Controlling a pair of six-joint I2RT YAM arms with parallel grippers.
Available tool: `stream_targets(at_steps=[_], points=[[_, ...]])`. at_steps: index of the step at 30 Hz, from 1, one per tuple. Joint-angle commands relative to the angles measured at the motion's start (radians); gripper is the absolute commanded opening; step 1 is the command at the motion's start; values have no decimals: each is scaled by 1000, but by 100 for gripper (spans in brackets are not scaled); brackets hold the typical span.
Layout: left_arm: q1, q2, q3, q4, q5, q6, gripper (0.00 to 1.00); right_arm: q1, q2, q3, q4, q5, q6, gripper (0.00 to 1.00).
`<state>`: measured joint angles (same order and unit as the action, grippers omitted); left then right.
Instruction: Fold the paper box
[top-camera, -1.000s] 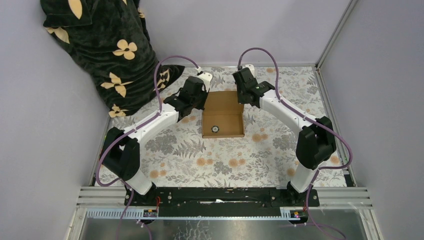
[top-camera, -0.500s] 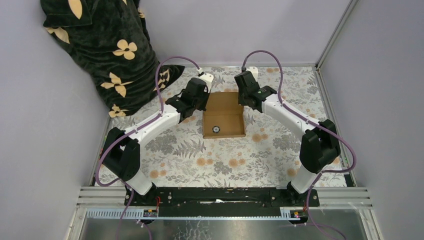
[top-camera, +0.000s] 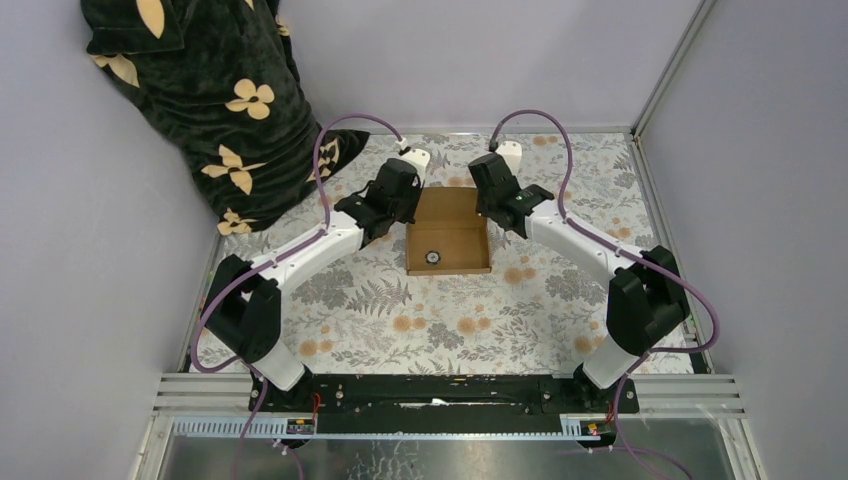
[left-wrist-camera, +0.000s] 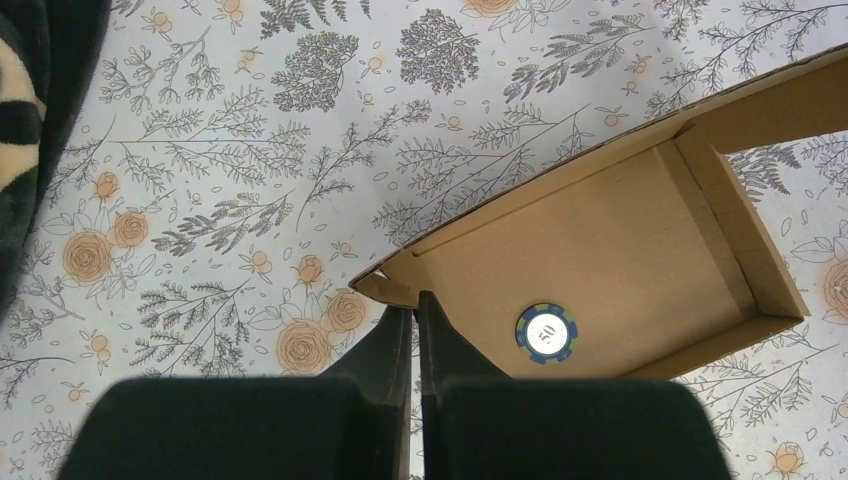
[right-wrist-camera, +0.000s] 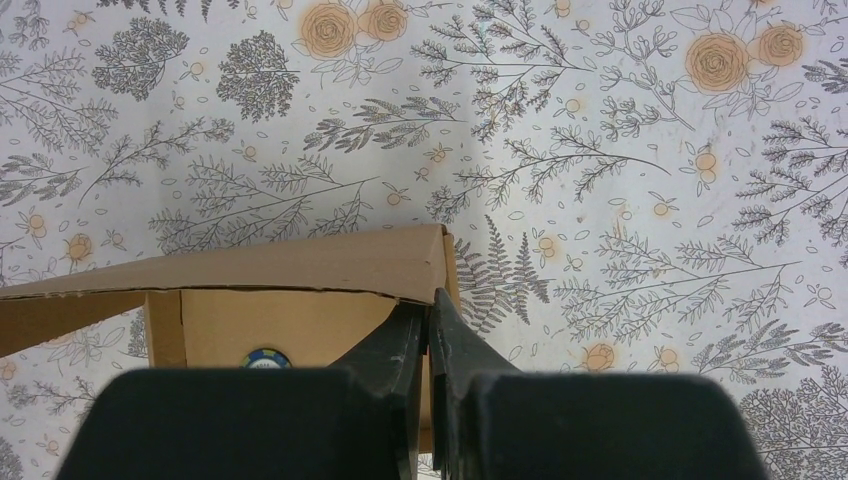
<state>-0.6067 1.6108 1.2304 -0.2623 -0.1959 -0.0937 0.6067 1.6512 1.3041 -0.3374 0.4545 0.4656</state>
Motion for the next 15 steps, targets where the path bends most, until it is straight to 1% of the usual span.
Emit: stream_targets(at_steps=[1,15], points=[[-66,17,-13,146,116,-43,3,92,-48,-8,154,-95,71,0],[-90,1,-61,168,97,-47,3,135,-65,-72,201,-29,93,0]])
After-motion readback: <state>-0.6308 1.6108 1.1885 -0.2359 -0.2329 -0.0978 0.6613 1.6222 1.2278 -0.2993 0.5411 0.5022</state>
